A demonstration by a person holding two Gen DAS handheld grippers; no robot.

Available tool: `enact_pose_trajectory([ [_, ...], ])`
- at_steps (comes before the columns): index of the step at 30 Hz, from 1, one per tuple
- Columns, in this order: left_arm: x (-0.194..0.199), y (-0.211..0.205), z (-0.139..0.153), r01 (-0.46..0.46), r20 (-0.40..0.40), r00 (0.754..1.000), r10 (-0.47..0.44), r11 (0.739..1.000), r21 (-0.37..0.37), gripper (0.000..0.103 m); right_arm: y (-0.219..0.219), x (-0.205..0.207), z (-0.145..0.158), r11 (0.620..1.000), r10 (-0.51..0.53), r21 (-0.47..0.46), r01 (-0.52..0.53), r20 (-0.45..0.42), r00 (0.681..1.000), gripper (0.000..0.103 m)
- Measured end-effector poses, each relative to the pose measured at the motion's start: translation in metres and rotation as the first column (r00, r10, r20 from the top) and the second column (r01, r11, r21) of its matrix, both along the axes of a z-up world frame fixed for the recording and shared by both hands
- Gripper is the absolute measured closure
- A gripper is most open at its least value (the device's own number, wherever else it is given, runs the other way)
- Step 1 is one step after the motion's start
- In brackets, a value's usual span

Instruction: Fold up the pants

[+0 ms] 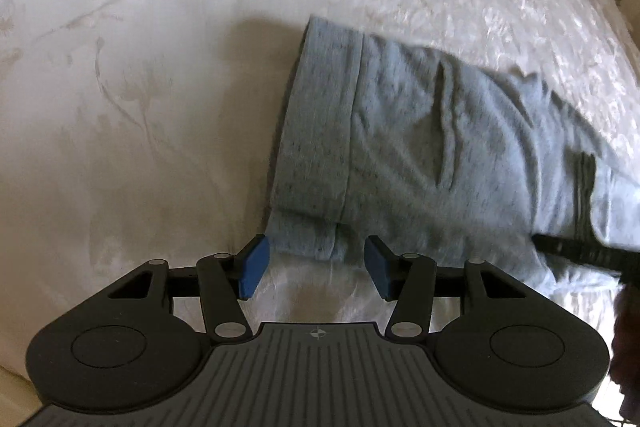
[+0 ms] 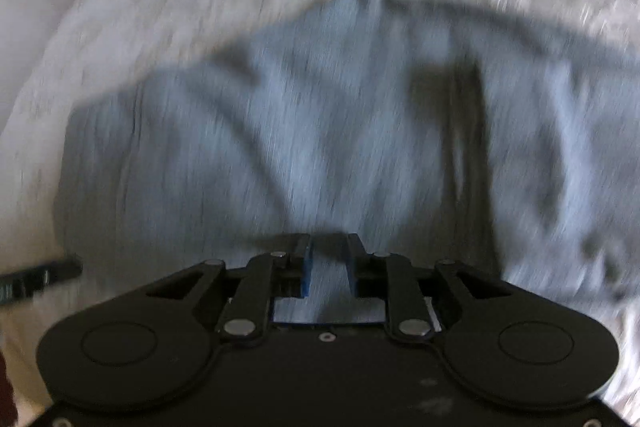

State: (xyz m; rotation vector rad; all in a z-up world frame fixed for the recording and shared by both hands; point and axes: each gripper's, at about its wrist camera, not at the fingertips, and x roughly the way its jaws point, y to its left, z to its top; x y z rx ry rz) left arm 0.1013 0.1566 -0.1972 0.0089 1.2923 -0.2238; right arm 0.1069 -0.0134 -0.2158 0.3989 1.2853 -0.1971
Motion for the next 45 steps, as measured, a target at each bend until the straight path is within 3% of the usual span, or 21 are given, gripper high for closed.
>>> enact_pose_trajectory([
  [3, 0.001, 0.002, -0.010, -0.012, -0.036, 0.999, 0.011, 0.999, -0.029, 0.051, 0.013, -0.008, -0.004, 0.998, 0.042, -0.055, -0.041, 0.013, 0.999, 0.083],
  [10, 0.004, 0.016, -0.019, -0.117, -0.080, 0.991, 0.103, 0.975, -0.191, 0.050, 0.011, -0.004, -0.008, 0.999, 0.012, -0.036, -0.012, -0.006, 1.000, 0.082],
  [13, -0.003, 0.021, -0.005, -0.086, -0.036, 0.996, 0.081, 0.978, -0.189, 0.050, 0.011, -0.002, -0.008, 0.999, 0.015, -0.034, -0.016, -0.006, 1.000, 0.082],
  [16, -0.009, 0.026, 0.015, -0.009, 0.055, 0.998, 0.018, 0.987, -0.160, 0.050, 0.009, -0.001, -0.009, 1.000, 0.006, -0.031, -0.006, -0.008, 1.000, 0.082],
  [19, -0.007, 0.037, 0.028, 0.033, 0.135, 0.991, -0.008, 0.982, -0.184, 0.048, 0.010, -0.002, -0.008, 0.999, 0.008, -0.033, -0.008, -0.012, 1.000, 0.082],
  [22, 0.014, 0.049, 0.018, 0.021, 0.092, 0.996, 0.002, 0.967, -0.255, 0.038, 0.010, -0.001, -0.008, 0.999, 0.013, -0.035, -0.014, -0.017, 1.000, 0.082],
  [25, 0.044, 0.054, -0.007, -0.010, -0.043, 0.999, -0.006, 0.933, -0.358, 0.030, 0.012, 0.006, -0.011, 0.999, 0.018, -0.037, -0.019, -0.022, 1.000, 0.082],
  [27, 0.054, 0.056, -0.018, -0.049, -0.090, 0.996, 0.016, 0.928, -0.370, 0.027, 0.013, 0.005, -0.010, 0.999, 0.018, -0.039, -0.019, -0.025, 1.000, 0.081],
  [29, 0.061, 0.055, -0.023, -0.051, -0.070, 0.997, 0.029, 0.940, -0.337, 0.026, 0.014, 0.006, -0.009, 0.999, 0.020, -0.041, -0.021, -0.029, 0.999, 0.081],
  [34, 0.065, 0.044, -0.029, -0.008, -0.061, 0.998, -0.013, 0.946, -0.324, 0.011, 0.015, 0.005, -0.009, 0.999, 0.013, -0.042, -0.015, -0.032, 0.999, 0.081],
  [39, 0.066, 0.024, -0.041, 0.024, -0.127, 0.988, -0.091, 0.892, -0.451, 0.008, 0.015, 0.004, -0.010, 0.999, 0.017, -0.041, -0.018, -0.039, 0.999, 0.081],
  [42, 0.066, 0.003, -0.045, 0.072, -0.108, 0.985, -0.136, 0.887, -0.456, 0.001, 0.014, 0.005, -0.009, 0.999, 0.016, -0.036, -0.017, -0.041, 0.999, 0.080],
  [45, 0.068, -0.006, -0.049, 0.043, -0.128, 0.984, -0.126, 0.856, -0.514, 0.001, 0.012, 0.002, -0.008, 0.999, 0.016, -0.030, -0.018, -0.042, 0.999, 0.080],
])
